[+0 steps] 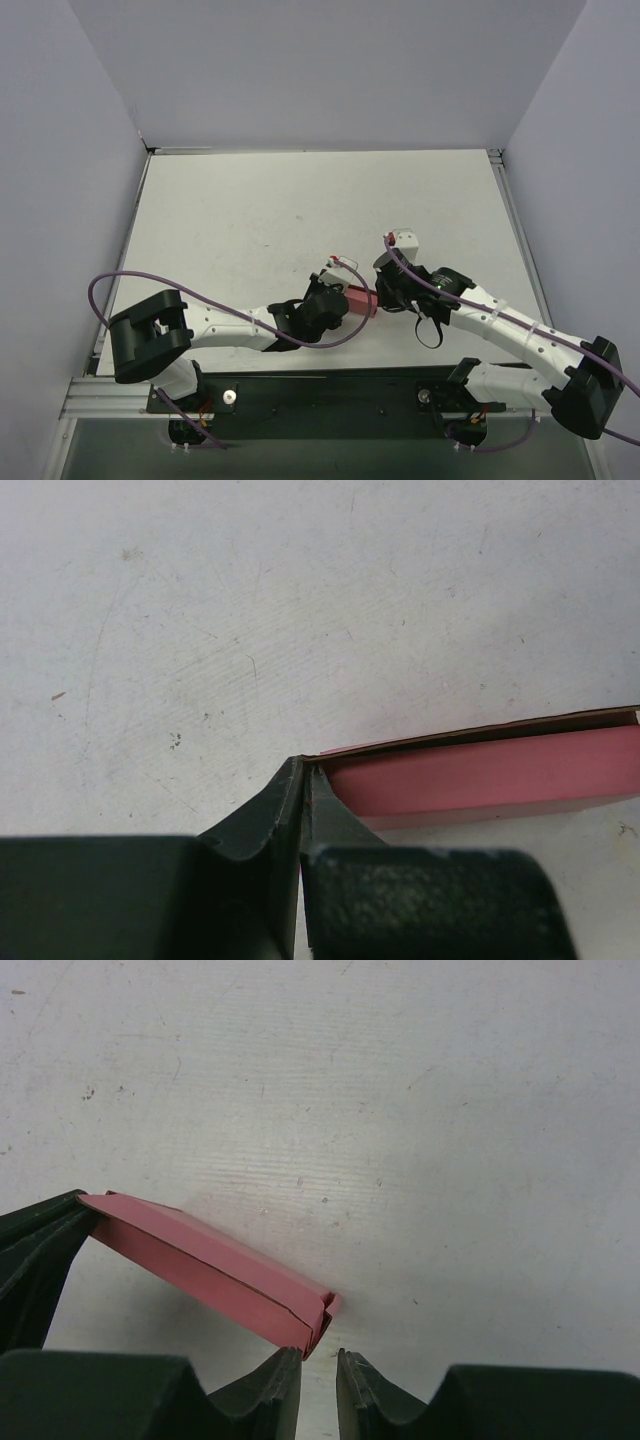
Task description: Fold the paper box
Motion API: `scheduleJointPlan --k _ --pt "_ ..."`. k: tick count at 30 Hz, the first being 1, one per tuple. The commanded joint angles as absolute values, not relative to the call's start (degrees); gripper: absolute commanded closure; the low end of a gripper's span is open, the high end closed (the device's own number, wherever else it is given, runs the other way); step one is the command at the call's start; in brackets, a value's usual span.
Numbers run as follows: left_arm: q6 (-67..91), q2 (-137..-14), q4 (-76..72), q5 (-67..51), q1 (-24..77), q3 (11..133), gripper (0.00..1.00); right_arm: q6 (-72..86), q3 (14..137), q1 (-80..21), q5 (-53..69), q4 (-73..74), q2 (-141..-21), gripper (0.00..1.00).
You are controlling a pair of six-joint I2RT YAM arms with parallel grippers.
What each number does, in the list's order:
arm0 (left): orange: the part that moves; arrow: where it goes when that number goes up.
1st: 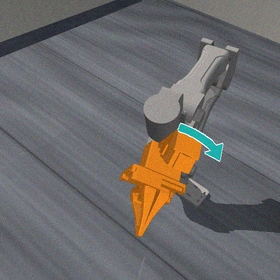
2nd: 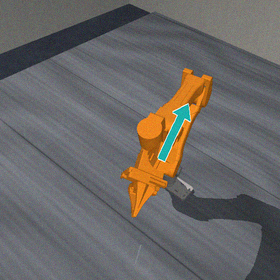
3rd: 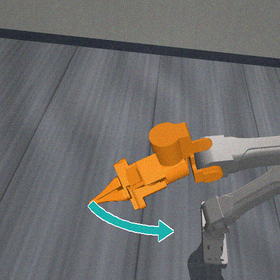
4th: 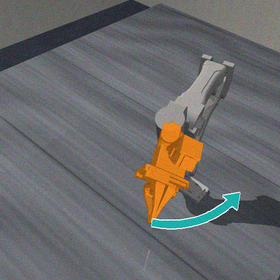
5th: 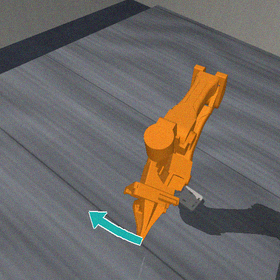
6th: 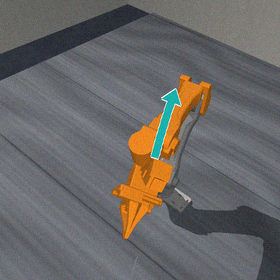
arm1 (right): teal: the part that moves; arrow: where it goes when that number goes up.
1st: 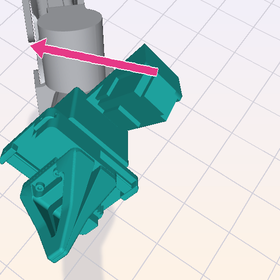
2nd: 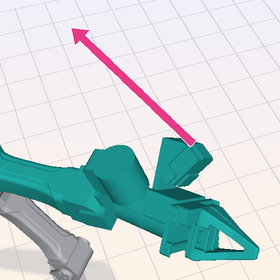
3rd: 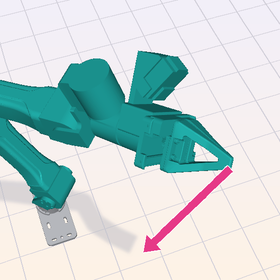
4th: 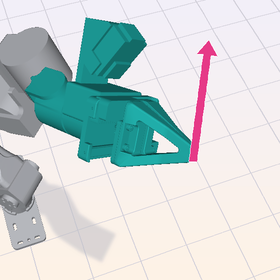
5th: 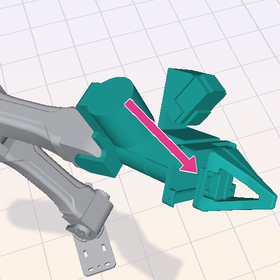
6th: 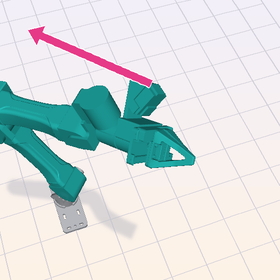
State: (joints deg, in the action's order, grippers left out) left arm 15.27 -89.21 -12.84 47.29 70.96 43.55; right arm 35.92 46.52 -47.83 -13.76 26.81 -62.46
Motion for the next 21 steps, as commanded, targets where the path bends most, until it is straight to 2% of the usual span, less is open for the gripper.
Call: scheduleJointPlan --k 1,21 --pt "15.21 -92.11 -2.99 41.22 71.63 42.54 1.00 34.72 47.73 -48.08 -14.77 26.81 -63.81 0.78" --pt "14.94 -91.93 -2.46 41.40 71.63 42.89 1.00 34.28 46.76 -48.08 -14.94 24.26 -66.88 0.86"
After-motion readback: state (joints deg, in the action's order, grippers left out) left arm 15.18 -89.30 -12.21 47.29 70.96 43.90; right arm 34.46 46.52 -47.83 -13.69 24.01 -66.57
